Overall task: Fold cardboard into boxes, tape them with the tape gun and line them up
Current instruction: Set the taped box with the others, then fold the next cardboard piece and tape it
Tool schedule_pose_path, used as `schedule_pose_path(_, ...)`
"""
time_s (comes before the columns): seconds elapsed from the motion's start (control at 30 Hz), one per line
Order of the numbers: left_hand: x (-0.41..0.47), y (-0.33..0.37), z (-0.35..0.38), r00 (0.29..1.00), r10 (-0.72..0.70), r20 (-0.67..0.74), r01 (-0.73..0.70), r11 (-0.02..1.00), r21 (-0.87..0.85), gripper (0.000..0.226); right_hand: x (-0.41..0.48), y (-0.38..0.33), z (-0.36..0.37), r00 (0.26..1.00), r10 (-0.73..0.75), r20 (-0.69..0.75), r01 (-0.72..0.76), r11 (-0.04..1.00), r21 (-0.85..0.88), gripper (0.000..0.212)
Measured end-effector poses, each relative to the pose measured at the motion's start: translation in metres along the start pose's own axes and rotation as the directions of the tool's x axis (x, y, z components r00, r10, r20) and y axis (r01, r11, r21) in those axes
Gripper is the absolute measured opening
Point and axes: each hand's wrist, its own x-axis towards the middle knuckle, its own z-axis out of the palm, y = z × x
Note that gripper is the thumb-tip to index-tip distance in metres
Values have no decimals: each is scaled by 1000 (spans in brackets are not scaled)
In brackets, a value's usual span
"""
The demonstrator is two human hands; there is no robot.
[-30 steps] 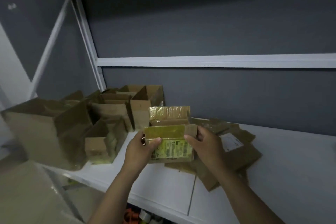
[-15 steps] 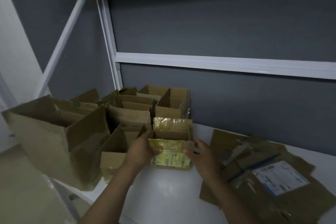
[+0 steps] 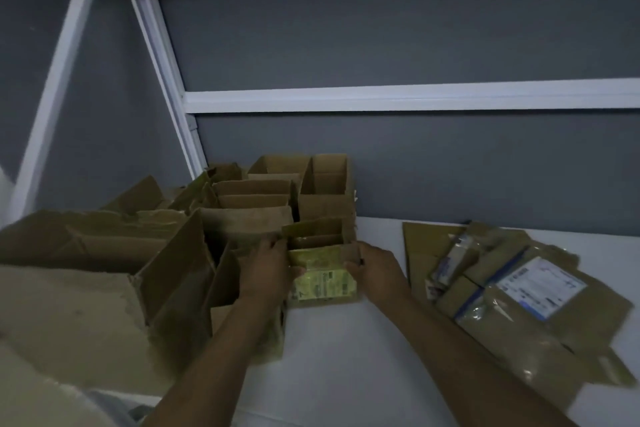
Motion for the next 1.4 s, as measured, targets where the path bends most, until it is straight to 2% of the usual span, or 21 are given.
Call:
schedule_pose_path(0.1, 1, -1, -7, 996, 66, 54, -73, 989, 128, 63, -10, -7, -14, 999, -2, 46, 9, 987, -160, 35)
schedule_pose_path(0.17, -1, 6, -14, 991, 125, 38, -130, 963, 236, 67, -15, -5, -25, 997, 22, 77, -2, 967, -253, 44)
schedule_pose_path(0.27, -7, 33, -21, 972, 234, 1, -225, 933, 280, 62, -31, 6, -51, 994, 71, 78, -31, 905, -425, 53)
schedule_pose_path(0.37, -11, 79, -15, 938, 347, -8, -333, 907, 257, 49, -49, 26, -80, 984, 148, 95, -78, 852, -518, 42)
schedule_pose_path(0.5, -22, 143, 12, 894, 443, 64, -446, 870, 211, 53, -73, 67, -125, 982, 182, 51, -125, 828, -546, 32)
schedule_pose_path(0.57, -27, 172, 33, 880, 469, 78, -475, 855, 211, 45, -88, 90, -148, 980, 195, 25, -148, 816, -559, 30)
schedule_pose_path(0.67, -32, 212, 63, 892, 420, 166, -447, 874, 189, 36, -103, 135, -176, 980, 194, 51, -132, 814, -566, 34)
schedule_pose_path(0.83, -34, 251, 101, 903, 282, 326, -278, 959, -59, 58, -121, 191, -212, 964, 211, 162, -89, 831, -549, 50)
schedule_pose_path(0.9, -39, 262, 109, 898, 262, 353, -246, 965, -92, 51, -125, 208, -218, 960, 176, 216, -25, 826, -563, 57)
schedule_pose_path(1.03, -39, 271, 122, 918, 204, 340, -186, 979, -85, 42, -129, 239, -215, 933, 188, 308, -7, 862, -506, 75)
schedule_pose_path(1.17, -32, 278, 117, 930, 144, 339, -133, 989, -57, 70, -136, 258, -205, 948, 150, 279, -7, 890, -455, 75)
schedule_pose_path(1.23, -28, 283, 114, 921, 142, 362, -92, 984, -151, 61, -141, 266, -199, 952, 151, 267, -39, 923, -384, 73)
schedule_pose_path(1.3, -22, 285, 113, 907, 156, 390, -23, 946, -324, 33, -147, 271, -195, 960, 142, 241, -75, 961, -265, 74)
schedule_pose_path(1.4, -15, 290, 110, 897, 191, 399, 13, 890, -456, 28, -149, 270, -198, 980, 122, 158, -109, 990, -86, 66)
